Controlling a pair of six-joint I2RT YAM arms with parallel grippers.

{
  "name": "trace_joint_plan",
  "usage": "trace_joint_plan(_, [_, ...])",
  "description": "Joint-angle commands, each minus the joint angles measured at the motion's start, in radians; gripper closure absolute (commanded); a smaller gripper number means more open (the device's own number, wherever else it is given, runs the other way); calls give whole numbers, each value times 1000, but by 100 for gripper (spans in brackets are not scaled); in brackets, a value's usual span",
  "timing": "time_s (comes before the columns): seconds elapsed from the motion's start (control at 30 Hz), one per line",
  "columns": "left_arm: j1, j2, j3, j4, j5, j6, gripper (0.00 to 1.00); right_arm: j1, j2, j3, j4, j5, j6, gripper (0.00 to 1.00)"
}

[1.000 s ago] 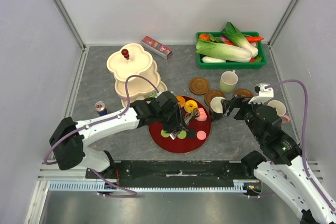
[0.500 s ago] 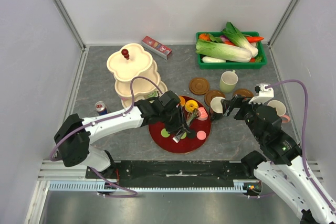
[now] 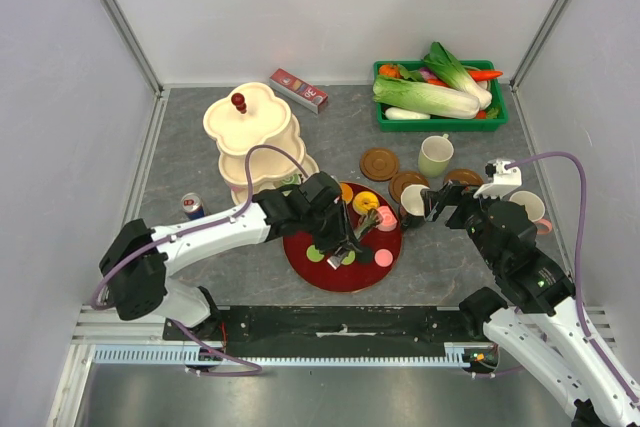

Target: Serve the afternoon tea

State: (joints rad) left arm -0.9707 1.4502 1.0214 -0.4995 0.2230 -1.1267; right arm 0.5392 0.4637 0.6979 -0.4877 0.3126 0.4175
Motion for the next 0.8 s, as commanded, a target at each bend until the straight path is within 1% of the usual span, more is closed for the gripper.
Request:
trace_joint_plan(0.0, [6,-68,8,10,7,-1,87,1,-8,-6,24,14,4,2])
trace_joint_plan(0.2, [9,-119,-24,-17,-16,-4,90,1,-5,-6,24,14,3,2])
trace_joint_plan(0.27, [10,-128,-26,-30,-16,-2,93,1,-7,-5,24,14,4,2])
trace_joint_plan(0.37, [13,-152,-32,-50,-33,2,94,1,-4,-8,23,14,4,2])
trace_joint_plan(0.57, [15,-231,-46,-100,-132,-19,93,2,0,-6,23,13,4,2])
trace_joint_plan(0.77, [56,-297,-66,-108,-218,-36,92,1,0,-5,23,13,4,2])
